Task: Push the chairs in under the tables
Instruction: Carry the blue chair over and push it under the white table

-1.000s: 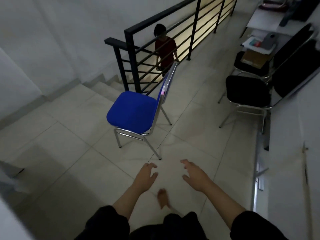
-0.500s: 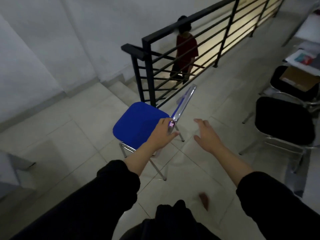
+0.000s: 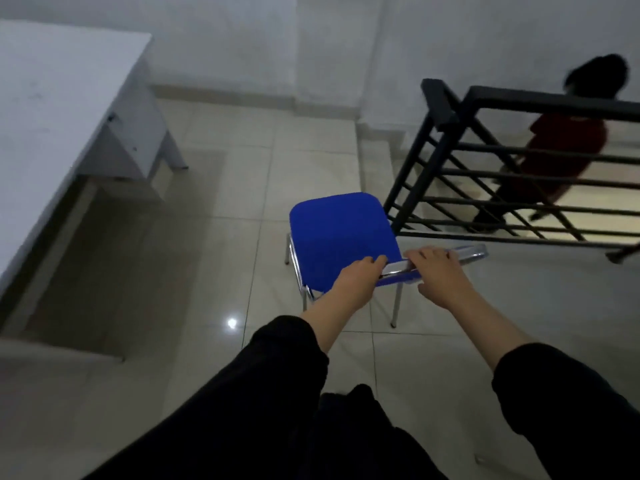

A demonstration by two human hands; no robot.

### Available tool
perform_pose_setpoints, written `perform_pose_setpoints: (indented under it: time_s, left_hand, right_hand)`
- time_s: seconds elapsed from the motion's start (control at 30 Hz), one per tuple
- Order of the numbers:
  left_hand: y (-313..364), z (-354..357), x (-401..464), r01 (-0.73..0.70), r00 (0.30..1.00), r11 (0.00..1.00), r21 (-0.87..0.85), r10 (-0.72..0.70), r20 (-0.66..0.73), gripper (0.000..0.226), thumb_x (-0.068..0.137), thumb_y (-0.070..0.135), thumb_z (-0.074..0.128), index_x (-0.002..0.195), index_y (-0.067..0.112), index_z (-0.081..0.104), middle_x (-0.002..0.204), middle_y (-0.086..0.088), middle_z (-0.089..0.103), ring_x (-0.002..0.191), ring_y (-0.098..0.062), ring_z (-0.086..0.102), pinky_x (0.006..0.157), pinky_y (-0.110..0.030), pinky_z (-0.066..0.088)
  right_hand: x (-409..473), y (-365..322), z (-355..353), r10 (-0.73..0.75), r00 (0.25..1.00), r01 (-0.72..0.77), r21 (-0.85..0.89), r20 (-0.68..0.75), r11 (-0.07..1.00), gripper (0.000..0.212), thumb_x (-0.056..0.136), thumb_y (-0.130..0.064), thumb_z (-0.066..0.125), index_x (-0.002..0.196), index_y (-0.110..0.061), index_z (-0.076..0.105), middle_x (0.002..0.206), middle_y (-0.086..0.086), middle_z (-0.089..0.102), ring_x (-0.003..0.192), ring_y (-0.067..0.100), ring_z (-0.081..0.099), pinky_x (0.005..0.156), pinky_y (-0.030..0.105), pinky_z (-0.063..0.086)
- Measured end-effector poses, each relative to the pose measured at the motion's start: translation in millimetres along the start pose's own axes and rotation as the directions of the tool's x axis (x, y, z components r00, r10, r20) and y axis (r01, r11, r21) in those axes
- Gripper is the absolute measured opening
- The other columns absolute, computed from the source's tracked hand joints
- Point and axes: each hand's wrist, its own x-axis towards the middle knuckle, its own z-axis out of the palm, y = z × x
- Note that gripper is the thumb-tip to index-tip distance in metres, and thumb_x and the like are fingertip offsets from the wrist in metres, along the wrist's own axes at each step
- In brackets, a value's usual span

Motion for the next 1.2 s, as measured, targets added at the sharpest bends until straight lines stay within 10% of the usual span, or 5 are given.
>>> perform_pose_setpoints:
  time_s: [0.47,1.2]
  left_hand:
    - [-20,9,-107,0.28,0.951,0.958,0.071,-0.266,-0.158,0.035,0.088,0.003,0.055,0.118,0.013,0.041,0.101,-0.011,0.058,0.088,-0.027,0.059,0.067,-0.035,0.045]
    - [-22,82,-301,0.745,0.567,0.634,-0.206,-0.765,-0.305,0.024,0.085,0.006,0.06,0.102,0.013,0.045,0.093,-0.009,0.059,0.079,-0.026,0.058,0.064,-0.034,0.044]
  right_hand:
    - [-15,-66,6,-0.538,0.843,0.536,0.063,0.021,0.842,0.016,0.089,-0.022,0.057,0.105,-0.023,0.054,0.086,0.002,0.065,0.067,0.019,0.055,0.055,0.031,0.042]
    - [-77,-227,2,-0.962,0.269,0.958,-0.113,0.048,0.262,0.023,0.089,-0.026,0.058,0.111,-0.026,0.05,0.089,-0.003,0.067,0.071,0.016,0.062,0.062,0.032,0.054]
